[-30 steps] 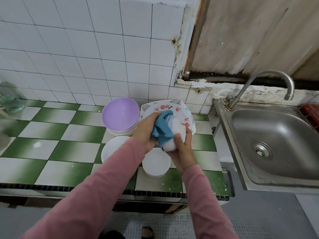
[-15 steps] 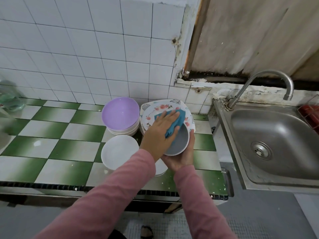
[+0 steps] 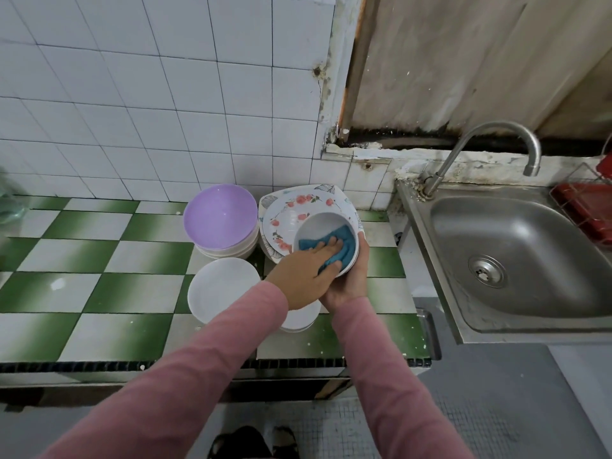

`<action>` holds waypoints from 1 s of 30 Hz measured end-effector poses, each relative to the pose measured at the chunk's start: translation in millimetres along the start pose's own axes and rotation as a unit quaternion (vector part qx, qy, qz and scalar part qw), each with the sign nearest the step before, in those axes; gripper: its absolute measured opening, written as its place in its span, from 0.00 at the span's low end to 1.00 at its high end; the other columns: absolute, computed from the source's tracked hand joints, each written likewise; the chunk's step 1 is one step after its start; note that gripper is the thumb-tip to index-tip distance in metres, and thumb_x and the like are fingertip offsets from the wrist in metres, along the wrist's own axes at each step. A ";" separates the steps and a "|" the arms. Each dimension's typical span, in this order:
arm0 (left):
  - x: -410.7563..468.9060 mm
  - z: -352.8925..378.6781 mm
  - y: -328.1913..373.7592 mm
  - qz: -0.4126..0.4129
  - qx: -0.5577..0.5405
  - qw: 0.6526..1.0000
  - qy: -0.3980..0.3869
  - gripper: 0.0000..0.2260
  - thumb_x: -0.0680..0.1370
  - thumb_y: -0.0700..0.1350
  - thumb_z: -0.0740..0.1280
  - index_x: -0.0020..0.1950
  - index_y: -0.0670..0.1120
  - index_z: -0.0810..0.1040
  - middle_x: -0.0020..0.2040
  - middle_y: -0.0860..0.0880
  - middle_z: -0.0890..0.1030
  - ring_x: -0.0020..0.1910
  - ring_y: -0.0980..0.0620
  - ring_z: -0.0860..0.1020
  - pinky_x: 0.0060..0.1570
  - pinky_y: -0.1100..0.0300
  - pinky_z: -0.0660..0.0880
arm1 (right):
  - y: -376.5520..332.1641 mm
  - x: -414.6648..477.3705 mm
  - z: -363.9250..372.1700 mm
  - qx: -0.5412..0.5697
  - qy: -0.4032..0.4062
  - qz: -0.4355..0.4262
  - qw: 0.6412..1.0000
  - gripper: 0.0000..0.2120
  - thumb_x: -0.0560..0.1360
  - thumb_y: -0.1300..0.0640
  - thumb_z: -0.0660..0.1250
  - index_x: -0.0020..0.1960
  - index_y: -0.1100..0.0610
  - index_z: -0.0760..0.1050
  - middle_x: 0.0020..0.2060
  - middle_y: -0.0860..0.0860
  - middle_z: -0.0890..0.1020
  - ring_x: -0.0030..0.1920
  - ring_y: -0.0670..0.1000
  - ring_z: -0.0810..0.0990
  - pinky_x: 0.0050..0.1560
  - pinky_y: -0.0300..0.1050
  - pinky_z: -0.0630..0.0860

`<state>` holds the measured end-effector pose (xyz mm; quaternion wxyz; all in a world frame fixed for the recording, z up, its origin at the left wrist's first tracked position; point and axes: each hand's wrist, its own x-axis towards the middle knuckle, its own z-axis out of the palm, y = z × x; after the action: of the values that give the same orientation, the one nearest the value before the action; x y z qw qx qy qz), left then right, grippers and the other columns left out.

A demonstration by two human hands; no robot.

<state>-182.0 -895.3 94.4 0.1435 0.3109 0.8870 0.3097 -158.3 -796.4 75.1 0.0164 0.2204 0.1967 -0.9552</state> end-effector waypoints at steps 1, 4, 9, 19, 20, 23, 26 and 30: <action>-1.2 -4.6 -0.7 -0.014 -0.007 1.000 -0.015 0.21 0.84 0.53 0.55 0.78 0.55 0.62 0.76 0.51 0.68 0.73 0.49 0.66 0.73 0.55 0.62 | -0.6 0.1 0.0 -0.003 -0.002 -0.003 1.000 0.31 0.75 0.33 0.61 0.62 0.58 0.78 0.50 0.60 0.85 0.48 0.59 0.85 0.57 0.54 0.79; -3.8 -16.3 0.7 -0.014 -0.045 0.998 -0.031 0.17 0.81 0.57 0.54 0.62 0.55 0.78 0.52 0.46 0.82 0.50 0.45 0.80 0.53 0.48 0.77 | -1.4 -0.1 0.5 -0.015 0.000 -0.007 1.000 0.30 0.75 0.34 0.61 0.62 0.58 0.78 0.49 0.60 0.84 0.46 0.60 0.85 0.52 0.54 0.82; -4.2 -39.1 4.6 -0.016 -0.163 0.985 -0.055 0.22 0.77 0.57 0.55 0.51 0.40 0.79 0.48 0.41 0.80 0.49 0.45 0.78 0.54 0.47 0.73 | -1.0 -8.0 4.7 0.010 0.011 -0.013 1.000 0.35 0.73 0.32 0.64 0.68 0.58 0.75 0.53 0.61 0.83 0.53 0.62 0.82 0.58 0.58 0.79; 7.7 -49.4 25.9 -0.126 -0.730 0.670 -0.045 0.17 0.78 0.54 0.63 0.60 0.45 0.79 0.57 0.44 0.82 0.55 0.45 0.79 0.61 0.47 0.72 | -47.6 -68.1 -12.7 0.079 0.066 -0.167 0.981 0.37 0.68 0.31 0.70 0.68 0.54 0.74 0.64 0.63 0.79 0.63 0.67 0.78 0.64 0.68 0.72; 10.0 -46.2 31.8 -0.133 -0.733 0.665 -0.058 0.17 0.76 0.54 0.65 0.58 0.45 0.80 0.56 0.43 0.83 0.56 0.45 0.79 0.64 0.46 0.70 | -51.0 -80.0 -18.2 0.088 0.079 -0.185 0.976 0.35 0.69 0.31 0.70 0.67 0.53 0.75 0.63 0.63 0.79 0.62 0.66 0.78 0.65 0.68 0.71; 16.5 -28.3 55.8 -0.154 -0.719 0.668 -0.116 0.21 0.78 0.57 0.64 0.64 0.45 0.78 0.61 0.41 0.81 0.62 0.43 0.78 0.68 0.45 0.70 | -60.1 -114.9 -41.1 0.105 0.111 -0.230 0.961 0.32 0.69 0.32 0.69 0.64 0.52 0.78 0.62 0.60 0.81 0.63 0.64 0.78 0.66 0.67 0.70; 20.1 -0.2 85.5 -0.177 -0.702 0.669 -0.167 0.24 0.79 0.60 0.63 0.66 0.43 0.77 0.63 0.39 0.80 0.62 0.42 0.78 0.63 0.47 0.74 | -67.2 -150.5 -65.4 0.117 0.123 -0.277 0.946 0.34 0.68 0.34 0.71 0.68 0.53 0.76 0.64 0.59 0.80 0.65 0.62 0.77 0.68 0.65 0.68; 16.2 42.4 128.0 -0.203 -0.696 0.637 -0.262 0.23 0.78 0.55 0.61 0.64 0.40 0.76 0.55 0.39 0.81 0.54 0.41 0.79 0.55 0.49 0.77 | -79.8 -197.0 -95.9 0.119 0.148 -0.341 0.921 0.36 0.67 0.38 0.73 0.70 0.54 0.75 0.65 0.59 0.79 0.66 0.62 0.76 0.68 0.64 0.69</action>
<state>-116.2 -786.7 142.7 0.6027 -0.0010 0.3757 0.7040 49.8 -697.0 109.6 -0.3662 0.2795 0.1454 -0.8756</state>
